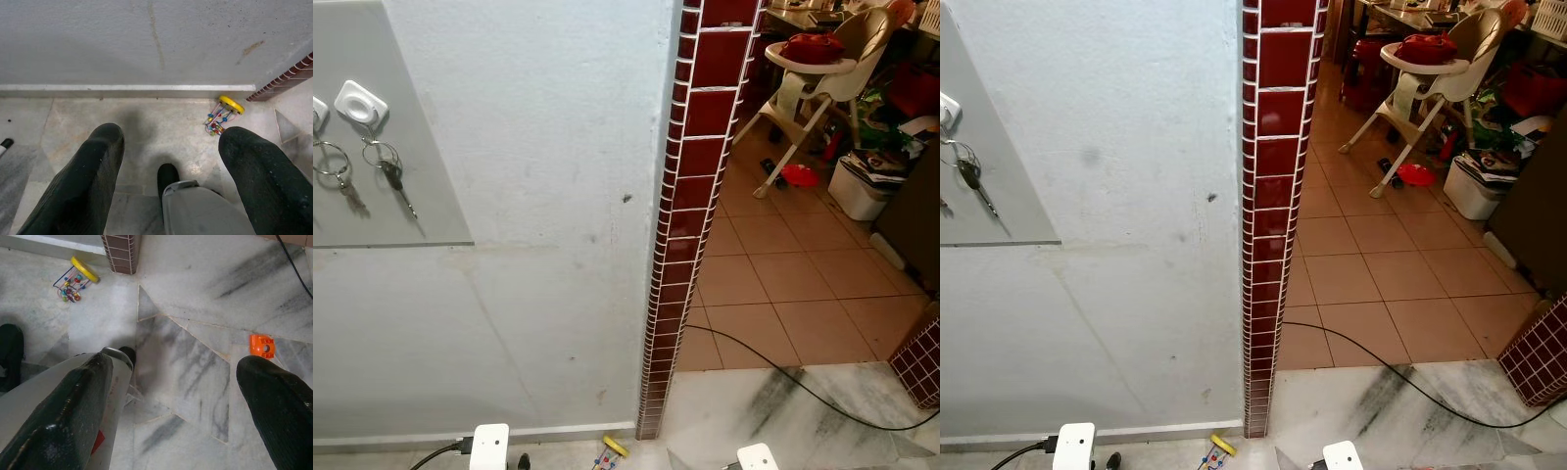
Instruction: Hang keys on a hook
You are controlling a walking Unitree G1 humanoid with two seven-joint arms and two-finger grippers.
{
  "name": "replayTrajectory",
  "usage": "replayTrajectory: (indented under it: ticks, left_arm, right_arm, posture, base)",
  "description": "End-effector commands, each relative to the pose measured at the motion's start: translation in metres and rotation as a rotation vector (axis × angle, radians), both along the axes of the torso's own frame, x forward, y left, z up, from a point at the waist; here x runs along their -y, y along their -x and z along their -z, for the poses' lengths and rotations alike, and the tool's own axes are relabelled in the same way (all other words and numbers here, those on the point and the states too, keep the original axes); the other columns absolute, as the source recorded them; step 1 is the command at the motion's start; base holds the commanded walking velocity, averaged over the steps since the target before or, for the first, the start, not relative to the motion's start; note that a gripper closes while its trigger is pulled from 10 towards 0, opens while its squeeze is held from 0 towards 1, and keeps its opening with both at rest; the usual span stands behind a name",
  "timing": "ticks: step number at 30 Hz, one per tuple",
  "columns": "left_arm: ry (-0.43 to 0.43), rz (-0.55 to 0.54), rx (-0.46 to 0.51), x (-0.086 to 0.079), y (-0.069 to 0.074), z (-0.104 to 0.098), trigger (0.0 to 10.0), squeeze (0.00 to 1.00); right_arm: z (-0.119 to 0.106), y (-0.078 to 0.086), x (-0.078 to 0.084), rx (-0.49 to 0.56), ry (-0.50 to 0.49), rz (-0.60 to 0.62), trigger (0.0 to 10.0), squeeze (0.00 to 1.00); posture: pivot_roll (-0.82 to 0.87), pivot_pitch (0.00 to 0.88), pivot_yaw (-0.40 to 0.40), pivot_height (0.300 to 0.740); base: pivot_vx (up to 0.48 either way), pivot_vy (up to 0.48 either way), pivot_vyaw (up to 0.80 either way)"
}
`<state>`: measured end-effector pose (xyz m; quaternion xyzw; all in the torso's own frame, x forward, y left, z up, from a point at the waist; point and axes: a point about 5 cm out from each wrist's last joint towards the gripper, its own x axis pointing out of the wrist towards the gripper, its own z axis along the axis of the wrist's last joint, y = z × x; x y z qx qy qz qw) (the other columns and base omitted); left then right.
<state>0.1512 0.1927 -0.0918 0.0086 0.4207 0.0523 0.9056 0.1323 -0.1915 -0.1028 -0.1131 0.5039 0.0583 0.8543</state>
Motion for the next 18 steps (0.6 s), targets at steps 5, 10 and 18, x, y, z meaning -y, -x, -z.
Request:
replayTrajectory:
  ticks: [5,10,18]
  left_arm:
    - [-0.007,0.066,0.013,0.0,-0.005,-0.002,10.0,0.0]
    - [-0.025,0.108,0.003,-0.002,-0.001,-0.001,10.0,0.0]
    - [-0.028,0.09,-0.002,-0.006,0.001,-0.001,10.0,0.0]
  right_arm:
    - [0.004,0.01,-0.005,-0.045,-0.003,-0.015,10.0,0.0]
    - [0.003,0.006,-0.007,-0.04,0.002,-0.075,10.0,0.0]
    - [0.002,0.002,-0.004,-0.043,0.012,-0.09,10.0,0.0]
  posture:
    - [-0.09,0.0,0.016,0.728]
    - [-0.08,0.0,0.013,0.728]
    - [-0.08,0.0,0.008,0.728]
  base:
    - [0.0,0.0,0.0]
    - [0.0,0.0,0.0]
    - [0.0,0.0,0.0]
